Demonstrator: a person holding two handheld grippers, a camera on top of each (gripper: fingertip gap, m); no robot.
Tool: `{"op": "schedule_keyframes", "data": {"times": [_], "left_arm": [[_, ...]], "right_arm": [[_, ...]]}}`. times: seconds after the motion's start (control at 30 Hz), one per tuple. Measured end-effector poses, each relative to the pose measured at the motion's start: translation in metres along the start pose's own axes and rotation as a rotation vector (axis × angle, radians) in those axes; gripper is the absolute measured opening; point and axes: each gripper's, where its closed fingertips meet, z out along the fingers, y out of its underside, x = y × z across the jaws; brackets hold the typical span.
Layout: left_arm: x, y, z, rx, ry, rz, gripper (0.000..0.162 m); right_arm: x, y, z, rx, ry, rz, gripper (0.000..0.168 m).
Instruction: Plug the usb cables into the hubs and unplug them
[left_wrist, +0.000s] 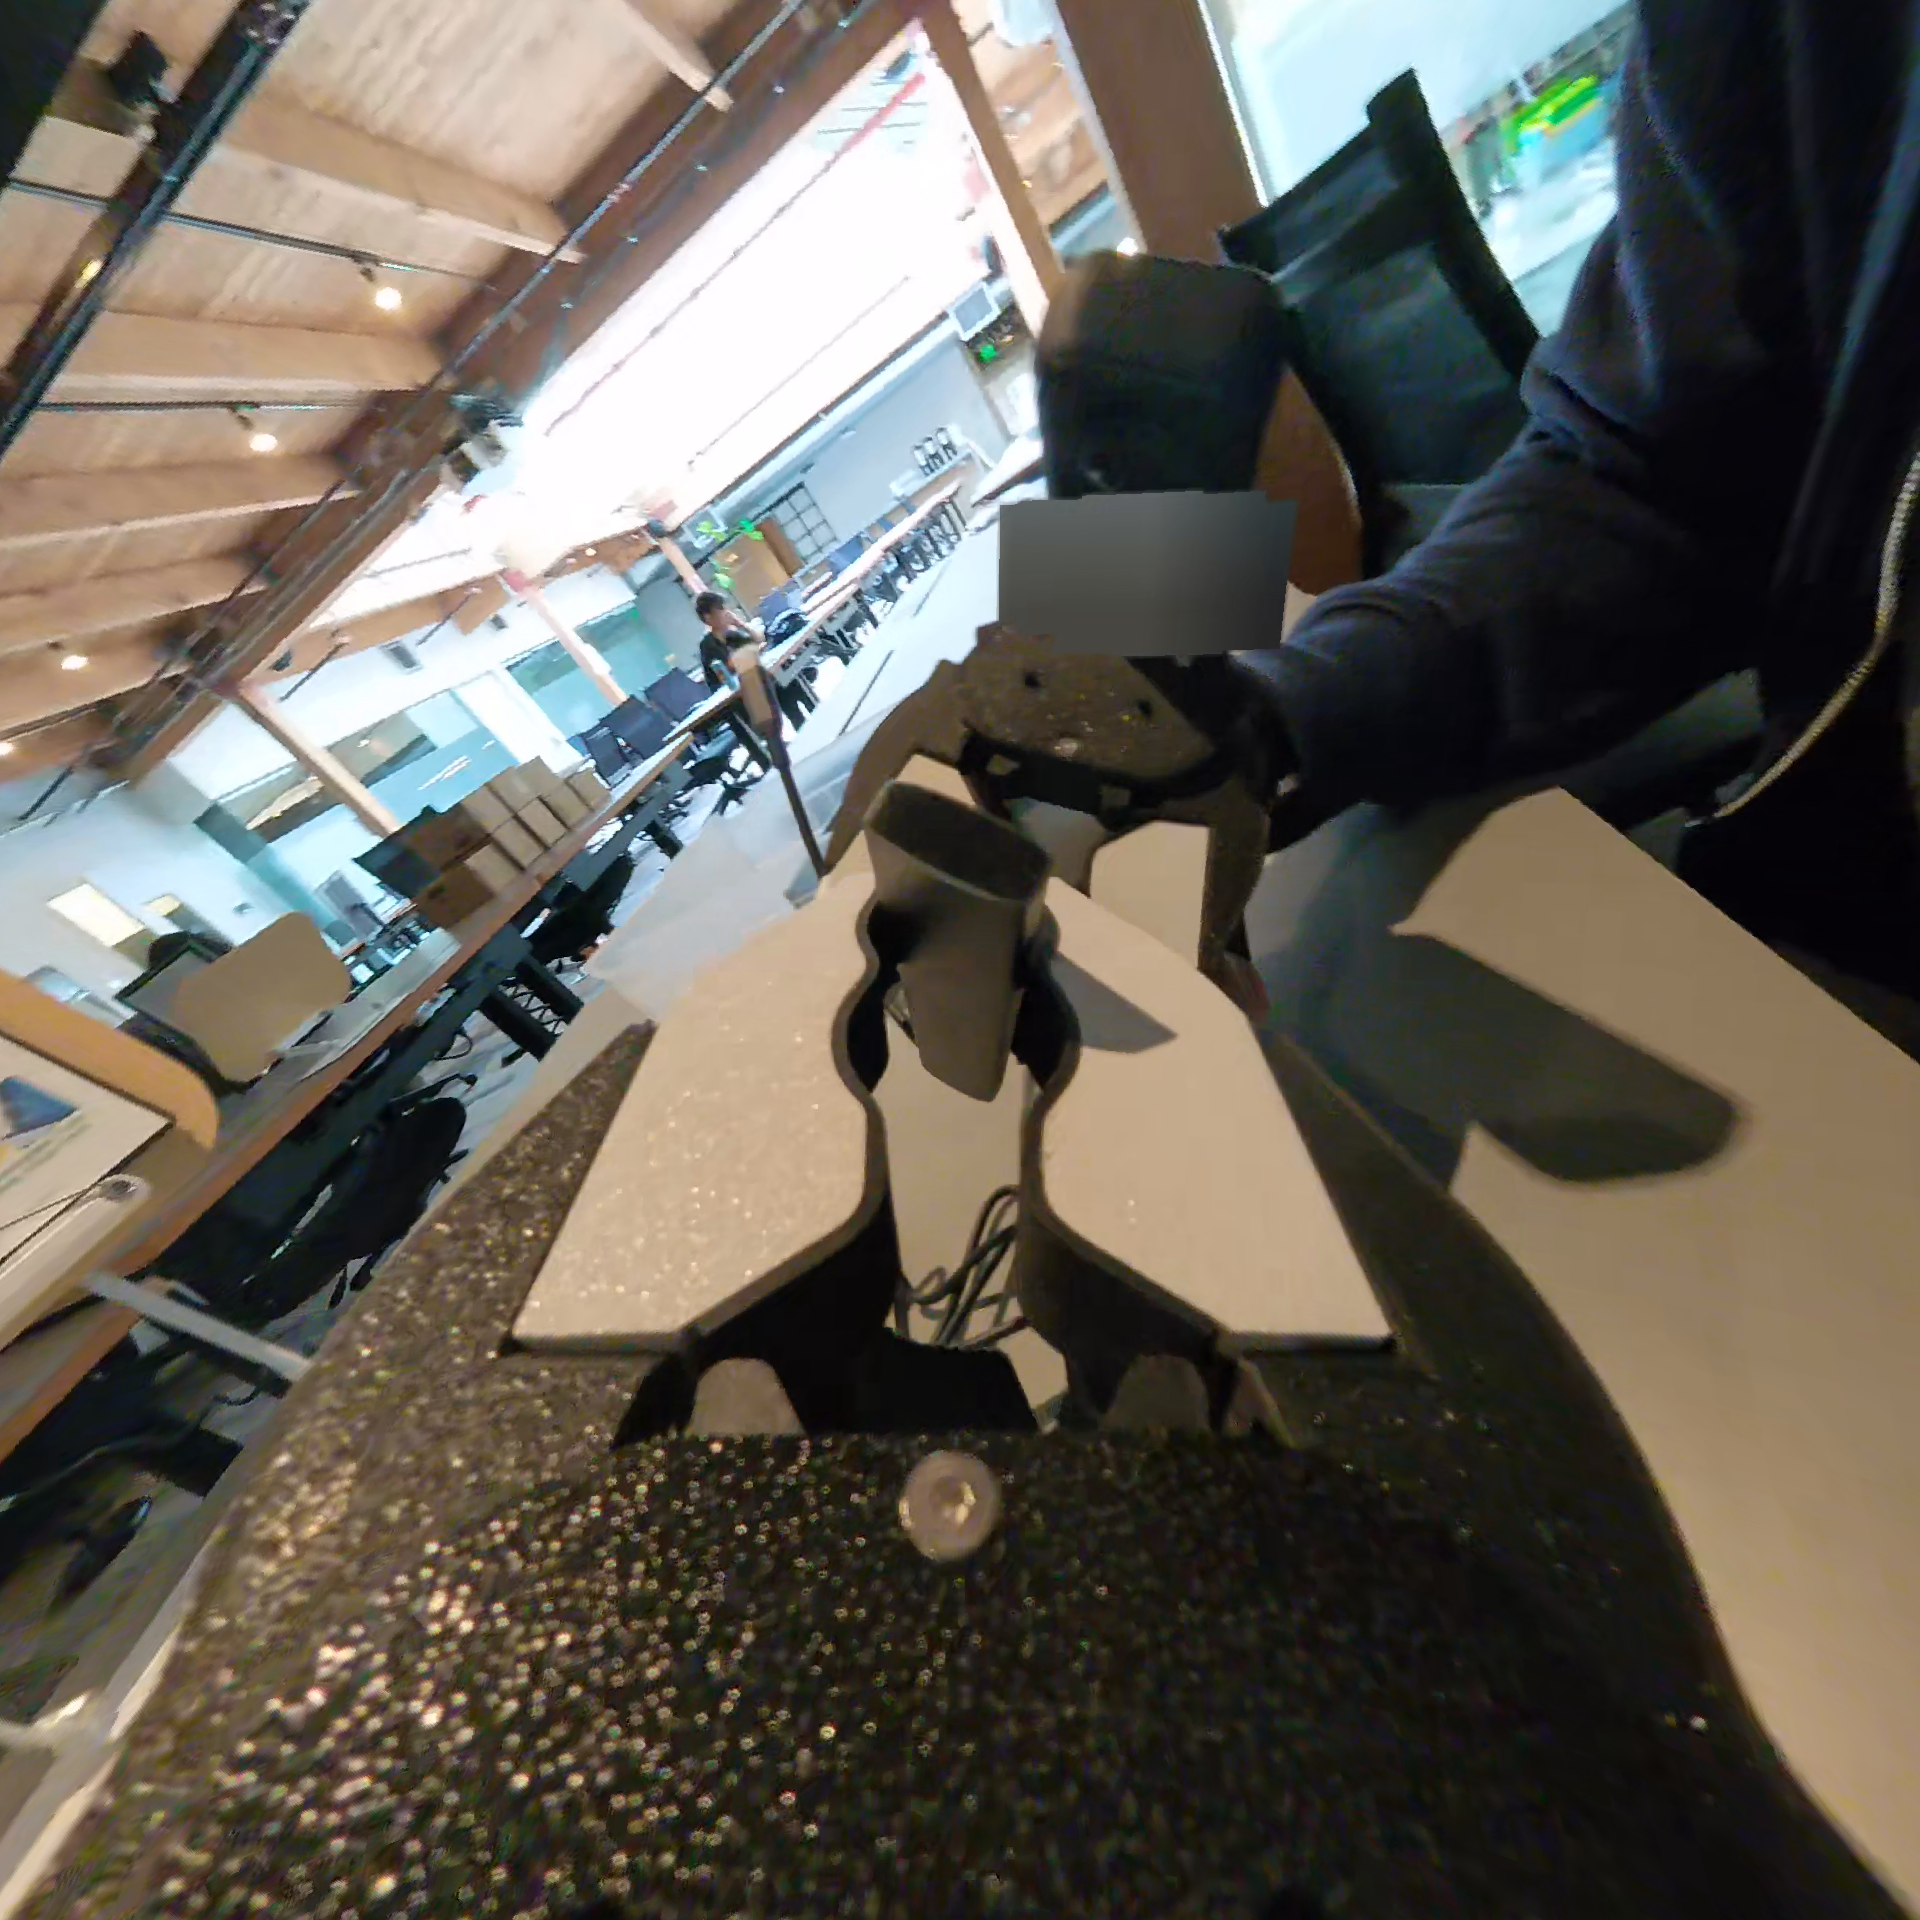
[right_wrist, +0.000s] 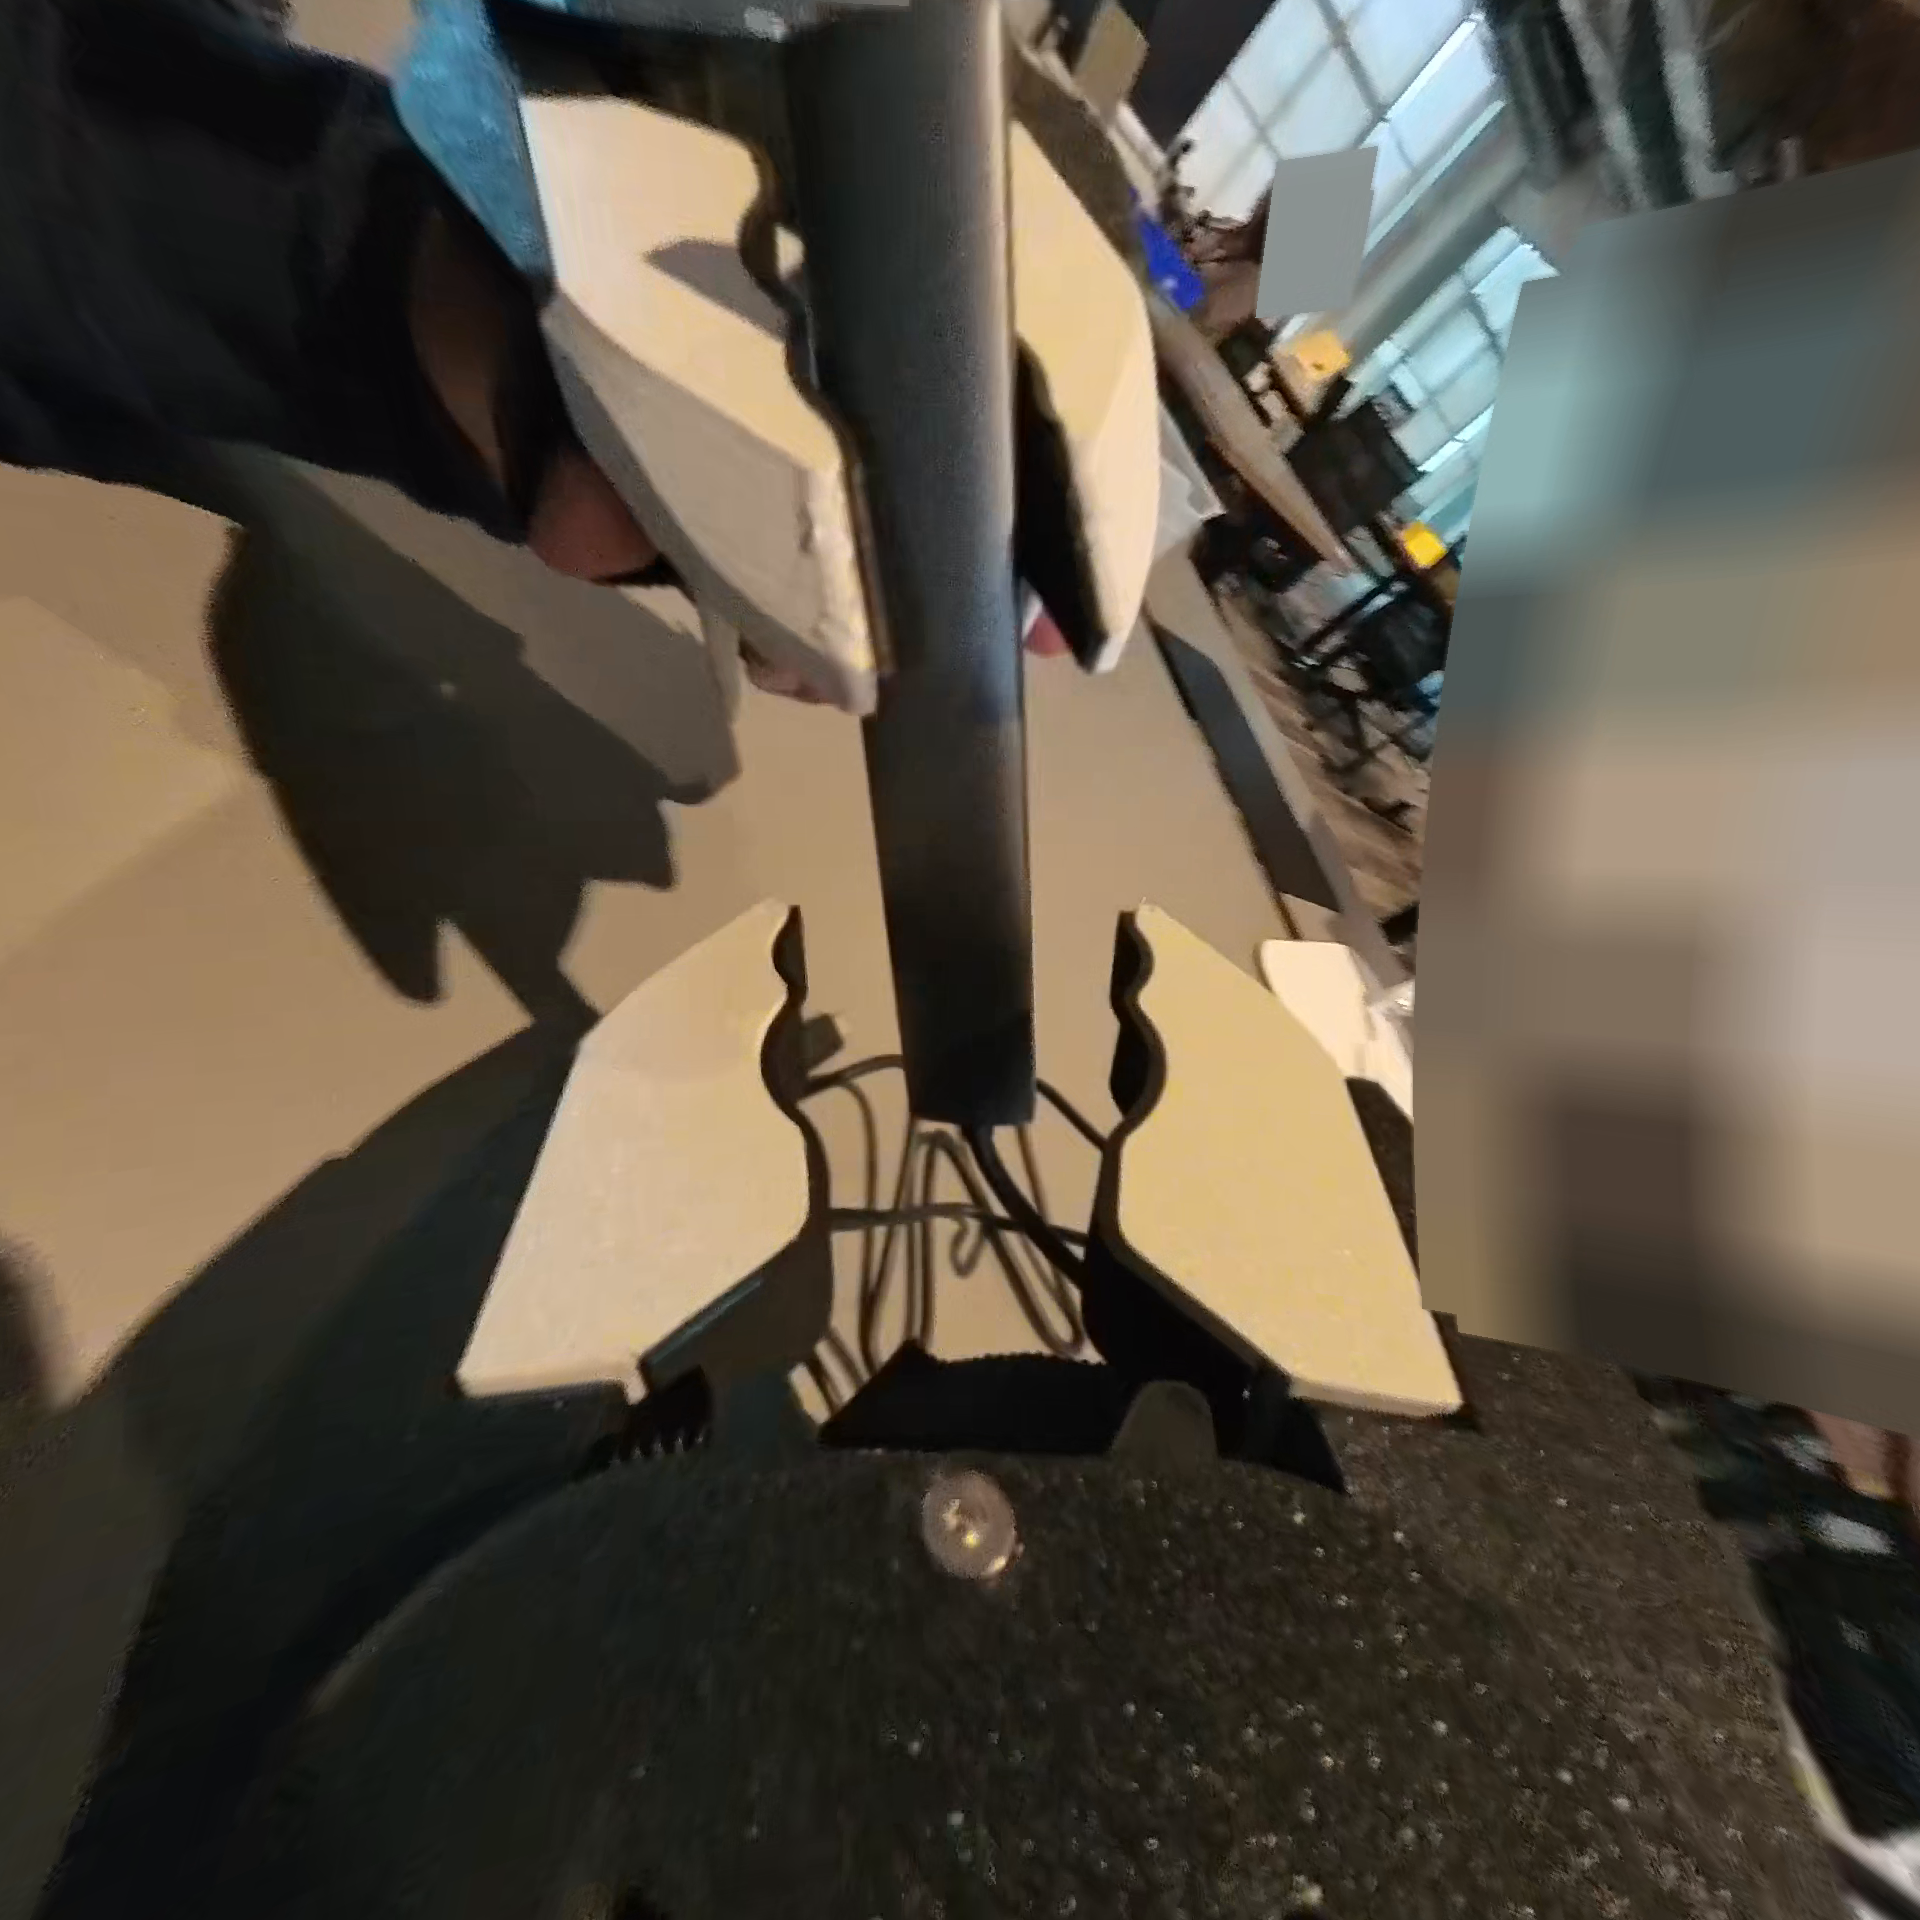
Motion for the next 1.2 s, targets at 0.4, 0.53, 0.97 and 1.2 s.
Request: {"op": "schedule_keyframes", "data": {"times": [0.4,0.53,0.97,1.2], "left_arm": [[0.01,0.003,0.003,-0.012,0.054,0.012,0.022],[-0.002,0.008,0.004,-0.018,-0.019,-0.053,0.021],[-0.028,0.036,0.017,-0.109,-0.189,-0.259,0.03],[-0.028,0.037,0.023,-0.085,-0.198,-0.313,0.013]], "right_arm": [[-0.015,-0.003,-0.007,0.036,-0.174,0.106,0.025],[-0.008,0.002,-0.004,0.007,-0.123,0.112,0.024],[0.04,0.011,-0.008,-0.131,0.334,0.005,0.023],[0.036,0.003,-0.006,-0.126,0.387,-0.03,0.023]]}}
